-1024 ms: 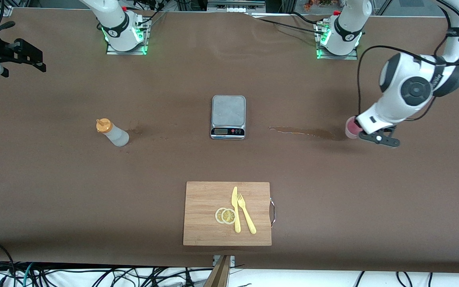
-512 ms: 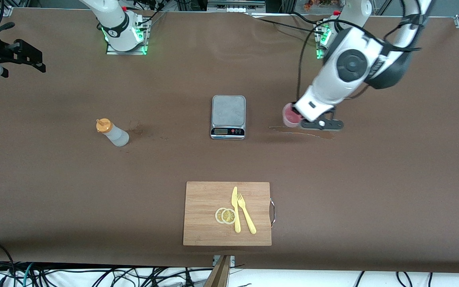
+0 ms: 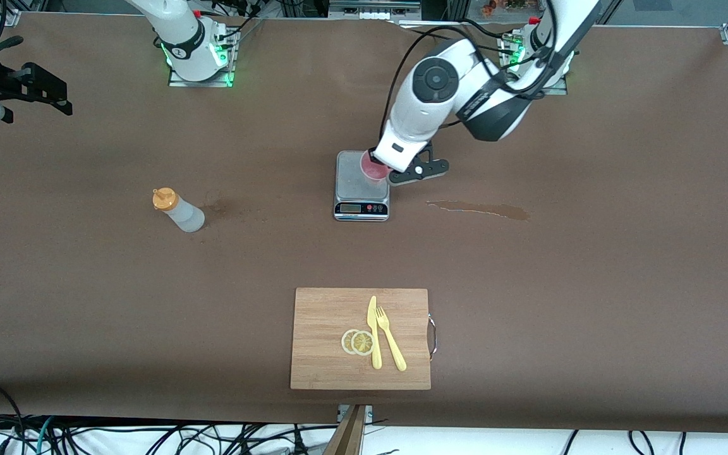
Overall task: Add sauce to pink cup with both arms
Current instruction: 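Carry the pink cup with the left gripper onto the scale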
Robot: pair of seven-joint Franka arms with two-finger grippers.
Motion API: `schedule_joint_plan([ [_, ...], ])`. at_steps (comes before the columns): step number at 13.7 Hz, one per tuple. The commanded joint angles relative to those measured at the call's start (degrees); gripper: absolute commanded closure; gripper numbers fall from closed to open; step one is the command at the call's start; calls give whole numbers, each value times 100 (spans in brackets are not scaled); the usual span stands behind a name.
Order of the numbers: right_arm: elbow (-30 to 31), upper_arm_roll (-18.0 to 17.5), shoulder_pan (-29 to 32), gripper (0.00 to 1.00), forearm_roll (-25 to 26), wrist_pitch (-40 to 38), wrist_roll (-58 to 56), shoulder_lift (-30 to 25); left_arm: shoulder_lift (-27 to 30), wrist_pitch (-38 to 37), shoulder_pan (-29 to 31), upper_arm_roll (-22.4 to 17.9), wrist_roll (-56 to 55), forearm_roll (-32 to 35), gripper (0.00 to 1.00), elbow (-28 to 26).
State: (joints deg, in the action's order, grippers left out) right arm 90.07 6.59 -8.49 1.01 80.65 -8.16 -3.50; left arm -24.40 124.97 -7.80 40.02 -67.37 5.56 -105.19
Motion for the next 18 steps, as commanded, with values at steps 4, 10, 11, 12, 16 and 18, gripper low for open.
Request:
schedule_joint_plan([
  [4, -69, 9, 23, 0, -5, -14, -107, 25, -671, 344, -476, -55, -1243, 982, 100, 219],
  [10, -69, 17, 23, 0, -5, -6, -107, 60, -820, 353, -583, -55, -1287, 1008, 100, 201],
  [11, -69, 9, 23, 0, -5, -6, -107, 60, -855, 362, -670, -55, -1348, 1122, 100, 201],
  [12, -69, 9, 23, 0, -5, -6, -107, 60, -925, 353, -688, -73, -1505, 1253, 100, 201],
  [16, -69, 18, 14, 0, -5, -6, -107, 60, -978, 353, -688, -73, -1577, 1413, 28, 201],
  [18, -69, 9, 23, 0, -14, -6, -107, 60, -952, 309, -688, -73, -1534, 1421, 0, 210],
])
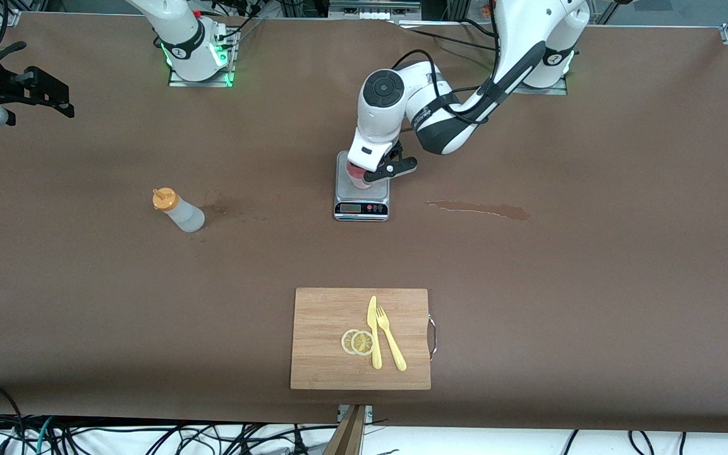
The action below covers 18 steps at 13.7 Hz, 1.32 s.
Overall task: Add sauce to pink cup with both arms
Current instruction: 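Carry the pink cup with the left gripper onto the scale, then release the cup on the scale and withdraw the left gripper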
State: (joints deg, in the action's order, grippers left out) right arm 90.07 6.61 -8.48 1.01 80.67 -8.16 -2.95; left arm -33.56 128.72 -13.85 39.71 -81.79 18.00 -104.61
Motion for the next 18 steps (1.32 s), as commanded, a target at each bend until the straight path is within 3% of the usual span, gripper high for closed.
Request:
schedule_joint_plan([
  [1, -69, 7, 22, 0, -14, -7, -107, 5, -28, -101, -92, -43, -83, 177, 0, 152],
  [4, -69, 7, 13, 0, -22, 2, -115, 5, 288, -801, -40, 19, 110, 142, 0, 282],
  [10, -34, -1, 13, 0, -214, 45, -571, 49, 640, -2805, 171, 107, 1022, -411, 0, 1450],
  [14, 264, 7, 22, 0, -716, 291, -1405, 67, 693, -4212, 846, 98, 2304, -649, 0, 2417],
  [18, 730, 7, 214, 0, -1129, 712, -2581, 84, 1035, -4872, 1805, 98, 4026, -649, 0, 2533],
])
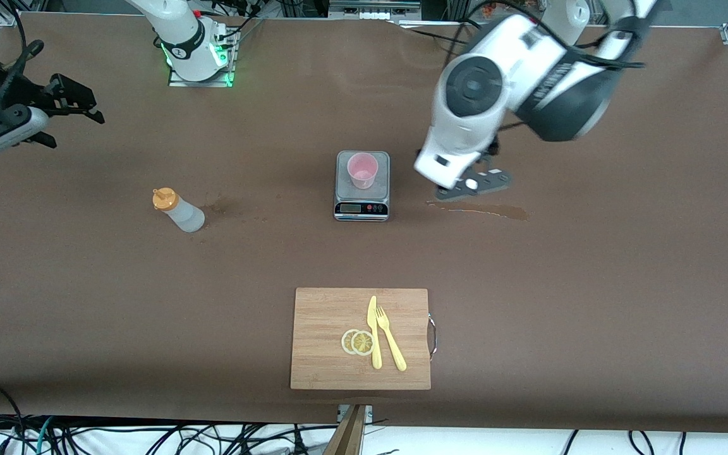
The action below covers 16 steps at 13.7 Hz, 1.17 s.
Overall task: Add sauce to pink cup with both arms
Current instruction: 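Release the cup on the scale and withdraw the left gripper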
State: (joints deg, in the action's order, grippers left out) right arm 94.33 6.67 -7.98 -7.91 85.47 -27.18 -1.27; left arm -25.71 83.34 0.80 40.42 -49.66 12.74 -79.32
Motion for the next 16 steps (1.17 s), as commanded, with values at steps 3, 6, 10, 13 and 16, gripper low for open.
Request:
schedule_joint_plan([
  [3, 770, 10, 419, 0, -552, 610, -2058, -76, 478, -345, 1139, -33, 2132, -262, 0, 171],
  [6, 999, 10, 674, 0, -895, 699, -3097, 64, 1329, 49, 1133, -891, 2776, -533, 0, -275],
  [10, 1105, 10, 1148, 0, -1308, 743, -4503, 460, 2421, 1551, 800, -2719, 4567, -1176, 0, -1674],
  [13, 1105, 10, 1465, 0, -1607, 638, -5373, 723, 2676, 1336, 280, -3400, 4650, -1466, 0, -1605],
  [16, 1157, 10, 1606, 0, -1678, 585, -6026, 821, 2659, 324, 297, -3444, 4694, -1388, 0, -1253],
])
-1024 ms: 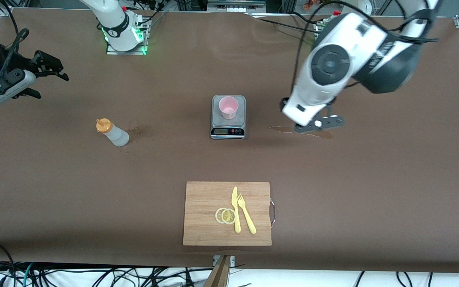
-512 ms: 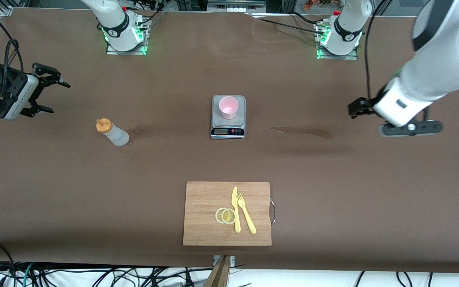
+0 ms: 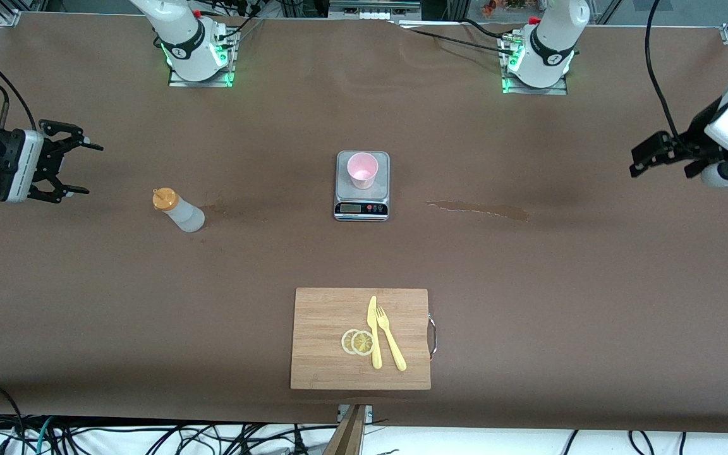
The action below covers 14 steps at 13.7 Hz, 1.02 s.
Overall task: Add sauce to pink cup with both arms
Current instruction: 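Release the cup on the scale and withdraw the left gripper, then reach the right gripper to the white bottle and grasp it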
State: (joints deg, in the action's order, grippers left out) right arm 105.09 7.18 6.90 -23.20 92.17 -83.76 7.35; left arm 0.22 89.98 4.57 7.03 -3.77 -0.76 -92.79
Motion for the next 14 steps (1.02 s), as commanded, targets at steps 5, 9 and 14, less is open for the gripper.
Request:
schedule_joint_plan([
  [5, 169, -41, 486, 0, -518, -164, -1755, 415, 75, -332, -167, -88, 667, 234, 0, 156],
  [9, 161, -32, 698, 0, -1133, -164, -2547, 1030, 49, -350, -149, -44, 676, 234, 0, 208],
  [14, 152, -24, 751, 0, -1696, -94, -3022, 1821, 40, -359, -149, 43, 676, 190, 0, 217],
])
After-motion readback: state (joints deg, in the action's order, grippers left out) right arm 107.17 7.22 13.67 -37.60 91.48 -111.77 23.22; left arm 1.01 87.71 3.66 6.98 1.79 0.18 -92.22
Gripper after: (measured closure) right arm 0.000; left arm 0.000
